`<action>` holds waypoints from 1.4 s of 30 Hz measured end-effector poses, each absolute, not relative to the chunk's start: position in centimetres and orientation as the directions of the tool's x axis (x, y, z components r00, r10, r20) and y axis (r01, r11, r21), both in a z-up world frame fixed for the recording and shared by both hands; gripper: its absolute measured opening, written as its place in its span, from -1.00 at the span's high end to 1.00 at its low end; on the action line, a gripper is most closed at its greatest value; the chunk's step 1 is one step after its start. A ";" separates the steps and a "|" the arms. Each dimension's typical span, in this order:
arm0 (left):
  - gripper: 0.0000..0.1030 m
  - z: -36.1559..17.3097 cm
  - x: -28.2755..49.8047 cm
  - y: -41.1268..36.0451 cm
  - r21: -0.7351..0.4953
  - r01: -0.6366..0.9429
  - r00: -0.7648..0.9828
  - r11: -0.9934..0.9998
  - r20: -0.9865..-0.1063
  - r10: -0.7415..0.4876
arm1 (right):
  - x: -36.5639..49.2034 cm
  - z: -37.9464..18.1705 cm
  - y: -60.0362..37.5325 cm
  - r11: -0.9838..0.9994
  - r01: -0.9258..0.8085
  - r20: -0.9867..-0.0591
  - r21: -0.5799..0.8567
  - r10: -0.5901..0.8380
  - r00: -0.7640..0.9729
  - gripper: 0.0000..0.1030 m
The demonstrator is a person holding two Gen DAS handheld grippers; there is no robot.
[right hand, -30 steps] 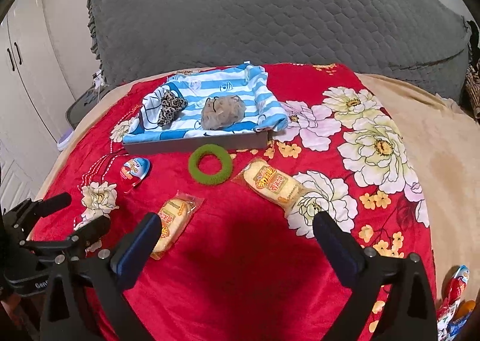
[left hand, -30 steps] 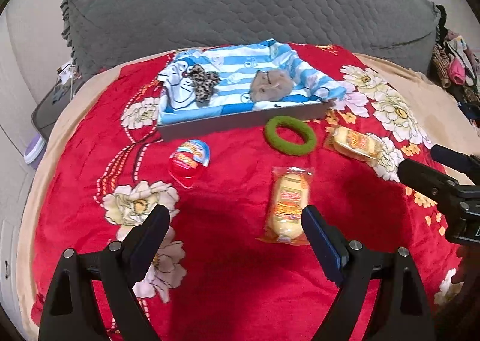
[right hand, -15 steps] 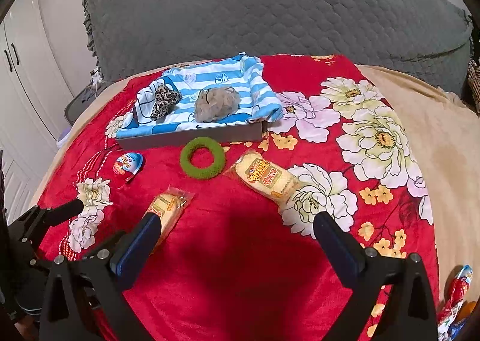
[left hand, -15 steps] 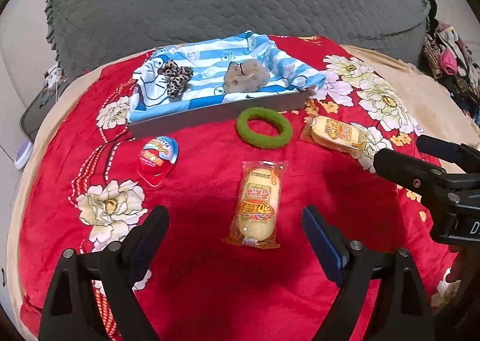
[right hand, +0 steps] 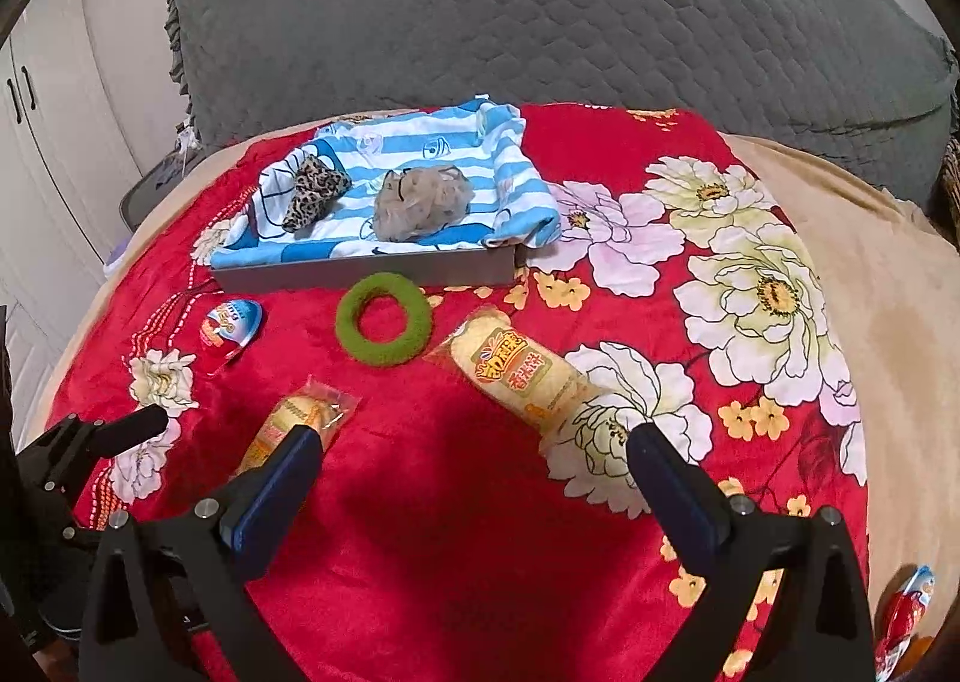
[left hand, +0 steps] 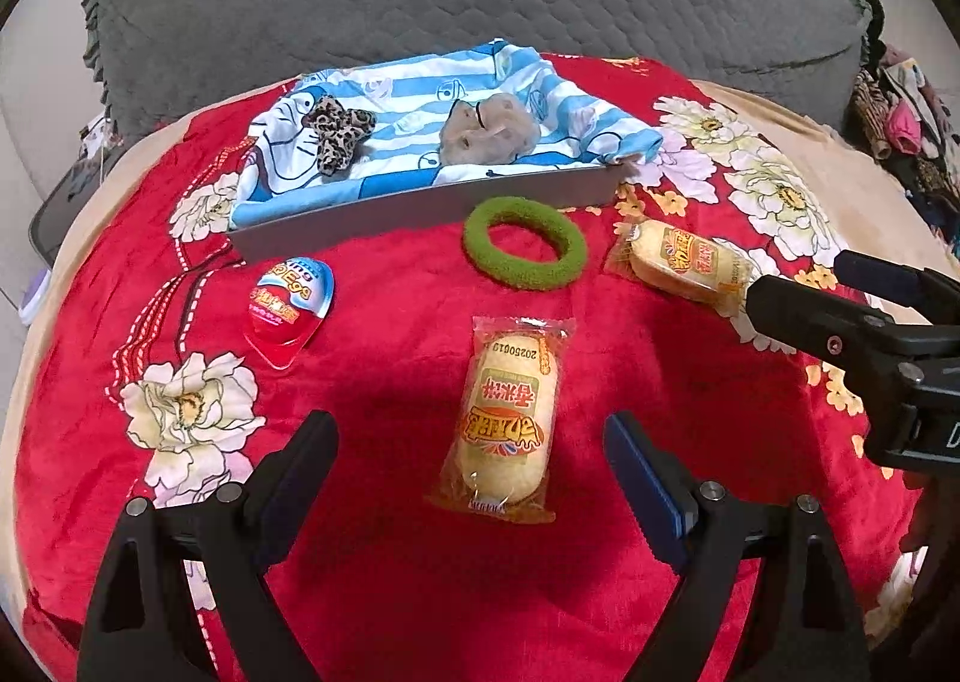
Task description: Organize objects
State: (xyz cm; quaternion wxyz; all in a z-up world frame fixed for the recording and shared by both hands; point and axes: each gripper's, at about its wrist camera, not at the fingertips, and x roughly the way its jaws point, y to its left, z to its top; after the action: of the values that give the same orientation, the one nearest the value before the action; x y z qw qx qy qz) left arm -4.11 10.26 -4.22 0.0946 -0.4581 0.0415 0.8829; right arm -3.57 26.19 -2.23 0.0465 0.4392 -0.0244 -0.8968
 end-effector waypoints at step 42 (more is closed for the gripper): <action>-0.75 -8.5 -8.6 12.1 -0.022 -0.177 -0.528 -0.984 -0.841 0.114 | -10.3 -7.8 26.8 -0.982 0.189 -0.843 -0.013 -0.090 -0.530 -0.97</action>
State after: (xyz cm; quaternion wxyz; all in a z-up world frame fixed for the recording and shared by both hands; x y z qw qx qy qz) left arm -8.57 12.13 -8.46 0.0833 -0.4784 0.0330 0.8736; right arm -10.33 26.83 -7.82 0.0799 0.4783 0.0515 -0.8731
